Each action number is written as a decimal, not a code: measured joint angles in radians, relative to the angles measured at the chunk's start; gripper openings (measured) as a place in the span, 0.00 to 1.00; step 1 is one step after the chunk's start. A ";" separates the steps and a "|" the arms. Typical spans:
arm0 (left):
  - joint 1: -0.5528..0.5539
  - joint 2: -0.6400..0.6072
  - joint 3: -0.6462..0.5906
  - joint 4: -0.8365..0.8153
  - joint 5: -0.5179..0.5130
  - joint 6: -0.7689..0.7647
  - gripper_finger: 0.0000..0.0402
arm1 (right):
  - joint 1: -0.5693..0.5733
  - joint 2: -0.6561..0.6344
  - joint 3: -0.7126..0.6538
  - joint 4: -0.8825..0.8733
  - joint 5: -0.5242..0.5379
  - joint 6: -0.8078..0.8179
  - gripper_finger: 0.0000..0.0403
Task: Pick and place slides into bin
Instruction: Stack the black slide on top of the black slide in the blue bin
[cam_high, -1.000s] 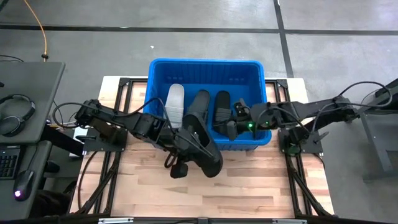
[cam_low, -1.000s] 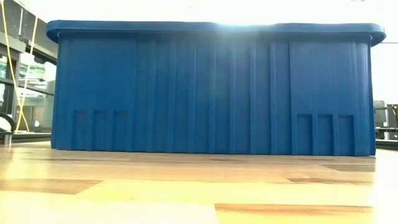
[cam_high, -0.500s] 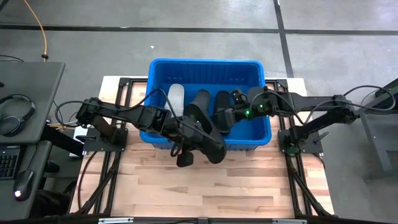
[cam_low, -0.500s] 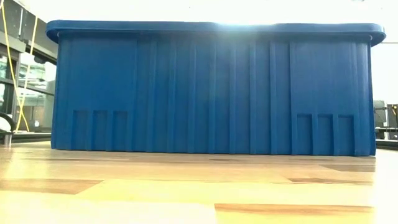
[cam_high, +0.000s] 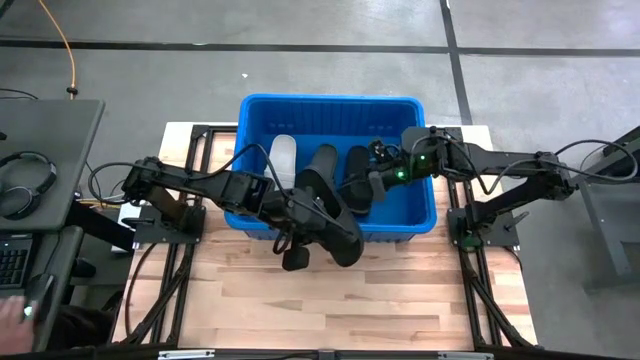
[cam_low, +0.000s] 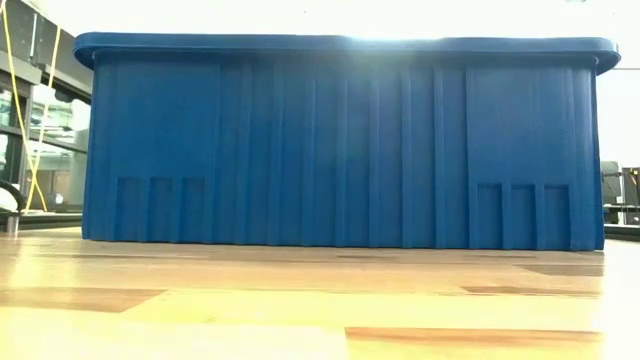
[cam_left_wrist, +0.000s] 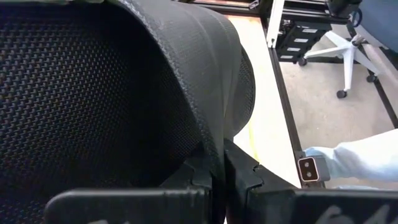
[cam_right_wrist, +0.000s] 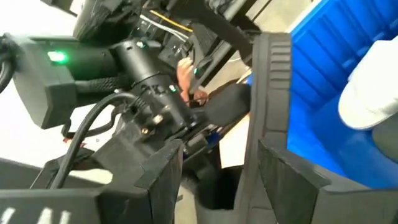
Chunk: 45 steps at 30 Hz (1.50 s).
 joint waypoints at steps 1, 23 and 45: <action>0.000 0.000 0.000 -0.001 0.000 0.002 0.00 | 0.000 0.000 0.000 0.000 -0.010 0.000 0.49; 0.027 0.000 0.085 -0.006 0.115 0.069 0.00 | 0.018 0.036 0.001 -0.044 0.002 -0.031 0.49; 0.027 0.001 0.085 -0.043 0.028 0.011 0.06 | -0.021 0.110 0.002 -0.057 -0.023 0.006 0.07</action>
